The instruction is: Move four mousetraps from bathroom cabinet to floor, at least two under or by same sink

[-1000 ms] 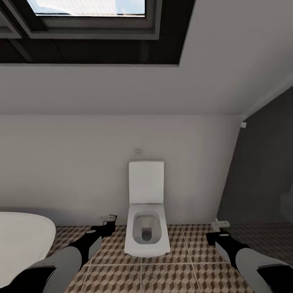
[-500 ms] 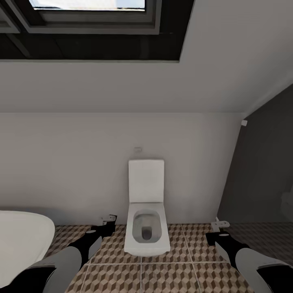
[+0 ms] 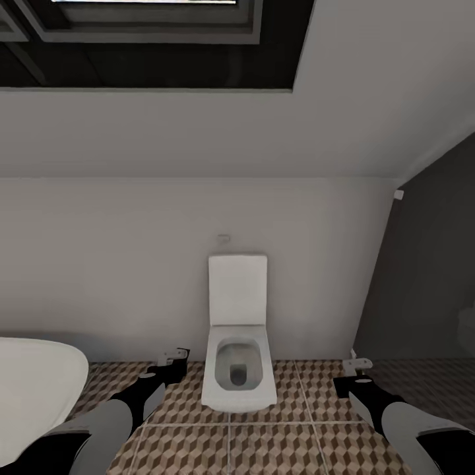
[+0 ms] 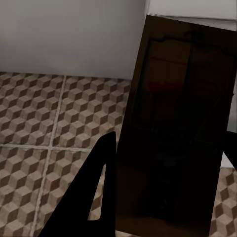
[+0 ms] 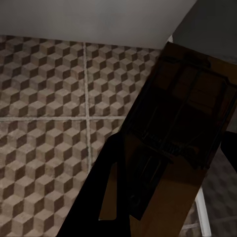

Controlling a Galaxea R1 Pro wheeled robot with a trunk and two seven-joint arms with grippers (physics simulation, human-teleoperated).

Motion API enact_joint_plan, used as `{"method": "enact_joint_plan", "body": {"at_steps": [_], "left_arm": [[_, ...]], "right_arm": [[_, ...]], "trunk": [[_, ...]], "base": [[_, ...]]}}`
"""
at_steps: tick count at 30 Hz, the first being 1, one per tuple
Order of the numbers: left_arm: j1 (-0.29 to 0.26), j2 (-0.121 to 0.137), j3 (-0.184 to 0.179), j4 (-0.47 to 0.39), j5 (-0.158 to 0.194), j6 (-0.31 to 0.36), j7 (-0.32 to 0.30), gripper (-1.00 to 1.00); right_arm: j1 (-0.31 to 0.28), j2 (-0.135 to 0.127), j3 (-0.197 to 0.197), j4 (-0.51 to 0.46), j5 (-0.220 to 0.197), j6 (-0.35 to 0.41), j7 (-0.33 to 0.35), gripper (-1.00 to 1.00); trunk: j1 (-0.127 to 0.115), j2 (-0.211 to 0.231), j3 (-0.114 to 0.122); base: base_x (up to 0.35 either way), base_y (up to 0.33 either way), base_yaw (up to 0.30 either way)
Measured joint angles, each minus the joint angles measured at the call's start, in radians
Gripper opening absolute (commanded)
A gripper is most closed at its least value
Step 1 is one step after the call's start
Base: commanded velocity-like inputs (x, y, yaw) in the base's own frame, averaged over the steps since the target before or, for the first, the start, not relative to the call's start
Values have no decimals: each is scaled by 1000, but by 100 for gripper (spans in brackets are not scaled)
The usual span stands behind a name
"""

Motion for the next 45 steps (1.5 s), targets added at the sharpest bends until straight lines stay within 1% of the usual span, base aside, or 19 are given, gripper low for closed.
{"method": "enact_joint_plan", "body": {"at_steps": [9,45], "left_arm": [[0,0,0,0,0,0,-1,-100],[0,3,0,0,0,0,-2,-100]], "right_arm": [[0,0,0,0,-19,2,2,-100],[0,-1,0,-2,-20,7,1,-100]], "trunk": [[35,-63,-42],[173,-315,-214]], "base": [[0,0,13],[0,0,0]]}}
